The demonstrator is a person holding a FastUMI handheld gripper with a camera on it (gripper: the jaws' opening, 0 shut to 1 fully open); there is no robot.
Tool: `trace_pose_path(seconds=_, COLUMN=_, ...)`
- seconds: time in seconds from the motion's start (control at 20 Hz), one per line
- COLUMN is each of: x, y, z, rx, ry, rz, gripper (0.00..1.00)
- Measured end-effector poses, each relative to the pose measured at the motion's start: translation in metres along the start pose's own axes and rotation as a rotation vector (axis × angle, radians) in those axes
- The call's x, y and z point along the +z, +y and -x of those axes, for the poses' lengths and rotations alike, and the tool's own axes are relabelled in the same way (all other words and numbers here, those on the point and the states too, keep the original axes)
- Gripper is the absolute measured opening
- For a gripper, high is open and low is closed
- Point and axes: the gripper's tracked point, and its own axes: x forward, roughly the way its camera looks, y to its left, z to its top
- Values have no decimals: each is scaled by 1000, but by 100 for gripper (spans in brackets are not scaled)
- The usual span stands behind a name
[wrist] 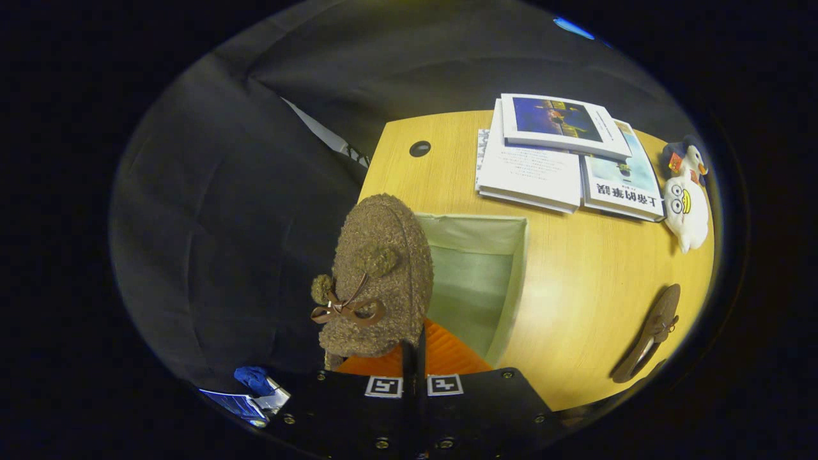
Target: Open the storage box then place both shoes into the box .Put the left shoe in first, then the right shoe, with the right side of both shoes facing outward in a uniform manner.
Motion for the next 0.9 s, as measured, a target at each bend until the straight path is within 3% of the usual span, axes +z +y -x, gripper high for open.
trace_pose_path(seconds=0.3, x=-13, y=3, z=-37, rx=-55, ry=54, rz=-20, gripper=0)
trace_pose_path(seconds=0.7, x=-14, y=4, z=-59, rx=-66, ry=71, rz=-11, gripper=2)
trace_pose_path(seconds=0.8, x=-13, y=6, z=-66, rx=-37, ry=70, rz=-7, gripper=2)
trace_pose_path(seconds=0.85, x=-13, y=13, z=-67, rx=6, ry=70, rz=2, gripper=11)
trace_pose_path(seconds=0.9, x=-14, y=17, z=-67, rx=43, ry=75, rz=29, gripper=40)
